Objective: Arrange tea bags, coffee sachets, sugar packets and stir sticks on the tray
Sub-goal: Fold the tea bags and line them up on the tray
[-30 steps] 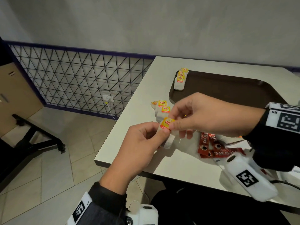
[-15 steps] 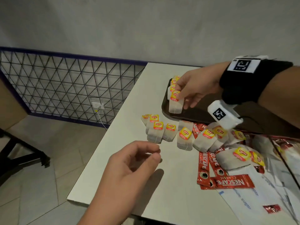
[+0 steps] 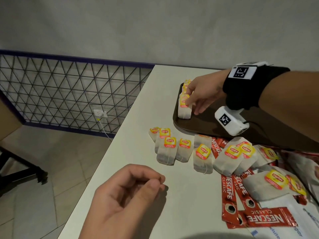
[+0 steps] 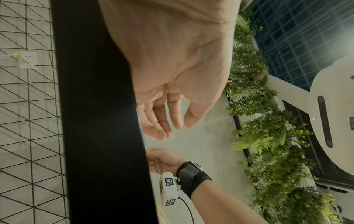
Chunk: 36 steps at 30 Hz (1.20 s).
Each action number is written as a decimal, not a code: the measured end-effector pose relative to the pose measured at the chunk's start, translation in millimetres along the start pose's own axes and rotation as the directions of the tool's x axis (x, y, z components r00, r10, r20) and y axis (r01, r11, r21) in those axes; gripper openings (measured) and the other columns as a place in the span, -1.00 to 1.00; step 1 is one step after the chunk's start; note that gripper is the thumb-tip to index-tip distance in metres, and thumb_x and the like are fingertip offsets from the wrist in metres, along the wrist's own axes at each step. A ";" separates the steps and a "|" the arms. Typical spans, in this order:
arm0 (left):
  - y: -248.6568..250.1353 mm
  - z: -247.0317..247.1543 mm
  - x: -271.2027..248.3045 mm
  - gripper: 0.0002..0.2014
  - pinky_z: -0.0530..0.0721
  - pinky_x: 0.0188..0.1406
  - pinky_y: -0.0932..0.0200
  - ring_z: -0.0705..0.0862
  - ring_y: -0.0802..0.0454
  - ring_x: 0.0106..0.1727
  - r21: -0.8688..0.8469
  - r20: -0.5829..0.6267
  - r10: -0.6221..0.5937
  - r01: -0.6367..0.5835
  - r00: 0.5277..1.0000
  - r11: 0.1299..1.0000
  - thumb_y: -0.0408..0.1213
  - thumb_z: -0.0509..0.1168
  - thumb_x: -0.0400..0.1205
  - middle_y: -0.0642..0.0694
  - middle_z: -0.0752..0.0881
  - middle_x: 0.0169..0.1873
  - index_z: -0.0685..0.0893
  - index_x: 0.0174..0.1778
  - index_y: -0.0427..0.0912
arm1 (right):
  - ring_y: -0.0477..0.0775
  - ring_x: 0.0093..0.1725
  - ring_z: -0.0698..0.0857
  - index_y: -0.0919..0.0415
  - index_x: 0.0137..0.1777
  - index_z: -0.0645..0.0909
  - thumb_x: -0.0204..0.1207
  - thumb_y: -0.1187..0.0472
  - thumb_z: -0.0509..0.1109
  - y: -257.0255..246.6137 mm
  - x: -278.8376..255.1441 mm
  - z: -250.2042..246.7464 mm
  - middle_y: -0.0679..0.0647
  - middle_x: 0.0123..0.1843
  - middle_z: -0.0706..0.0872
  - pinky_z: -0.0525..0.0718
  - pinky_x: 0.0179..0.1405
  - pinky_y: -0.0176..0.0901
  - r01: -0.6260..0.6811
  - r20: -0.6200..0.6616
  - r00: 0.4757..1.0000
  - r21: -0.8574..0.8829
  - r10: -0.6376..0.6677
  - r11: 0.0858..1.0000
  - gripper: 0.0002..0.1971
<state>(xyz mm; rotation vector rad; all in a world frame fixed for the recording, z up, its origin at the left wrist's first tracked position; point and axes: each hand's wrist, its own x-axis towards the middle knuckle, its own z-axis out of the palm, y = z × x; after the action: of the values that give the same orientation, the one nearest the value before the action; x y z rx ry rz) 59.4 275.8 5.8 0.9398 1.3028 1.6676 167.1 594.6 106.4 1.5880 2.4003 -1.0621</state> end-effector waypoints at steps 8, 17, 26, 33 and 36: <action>4.6 2.3 -0.9 -0.69 0.81 -0.14 0.19 0.84 -0.04 -0.27 0.062 0.009 0.037 -0.037 0.999 0.997 0.03 0.48 0.15 -0.22 0.86 -0.25 0.84 -0.31 -0.09 | 0.29 -0.09 0.88 0.45 0.30 0.54 0.45 0.06 0.68 11.6 -8.4 8.0 0.44 0.10 0.79 0.86 -0.10 0.03 -0.006 -0.039 0.999 0.052 0.008 0.999 -0.39; 4.4 3.7 -0.3 -0.72 0.77 -0.22 0.24 0.82 -0.01 -0.31 0.057 0.008 0.062 -0.063 0.998 0.996 0.01 0.49 0.16 -0.22 0.85 -0.28 0.83 -0.35 -0.08 | 0.29 0.07 0.87 0.29 0.15 0.50 0.43 0.42 0.66 -1.2 -7.7 35.9 0.32 0.11 0.81 0.83 0.19 0.14 -0.060 -0.114 0.991 0.087 0.069 0.994 -0.57; 3.7 4.3 -2.9 -0.87 0.78 -0.18 0.22 0.80 0.01 -0.30 0.059 0.003 0.056 -0.056 0.998 0.997 -0.21 0.53 0.30 -0.20 0.85 -0.28 0.82 -0.29 -0.14 | 0.24 -0.12 0.81 0.38 0.18 0.57 0.47 0.20 0.68 -7.6 -15.8 27.0 0.34 0.07 0.80 0.86 -0.04 0.04 -0.088 -0.167 0.982 -0.019 0.084 0.996 -0.57; 7.9 3.7 -5.2 -0.92 0.76 -0.14 0.25 0.80 0.06 -0.25 0.090 0.019 0.052 -0.053 0.998 0.995 -0.20 0.43 0.41 -0.15 0.84 -0.25 0.81 -0.24 -0.07 | 0.00 -0.17 0.77 0.08 0.21 0.70 0.46 -0.05 0.66 -27.9 -65.4 41.7 0.04 -0.09 0.81 0.68 -0.30 -0.23 0.202 0.064 0.979 -0.253 -0.192 0.946 -0.60; 7.6 3.1 -6.2 -0.91 0.75 -0.09 0.19 0.78 0.06 -0.24 0.101 0.019 0.051 -0.053 0.999 0.994 -0.18 0.43 0.44 -0.14 0.83 -0.25 0.80 -0.22 -0.07 | 0.07 -0.03 0.81 0.04 0.44 0.56 0.32 -0.14 0.73 -31.0 -67.3 62.1 0.17 0.12 0.83 0.76 -0.23 -0.22 0.192 0.190 0.972 -0.305 -0.138 0.933 -0.27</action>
<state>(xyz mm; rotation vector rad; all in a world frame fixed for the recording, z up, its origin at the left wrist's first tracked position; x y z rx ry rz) 63.6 270.2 13.4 1.0534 1.3727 1.6422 153.8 498.9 103.0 1.1627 2.4702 -0.7379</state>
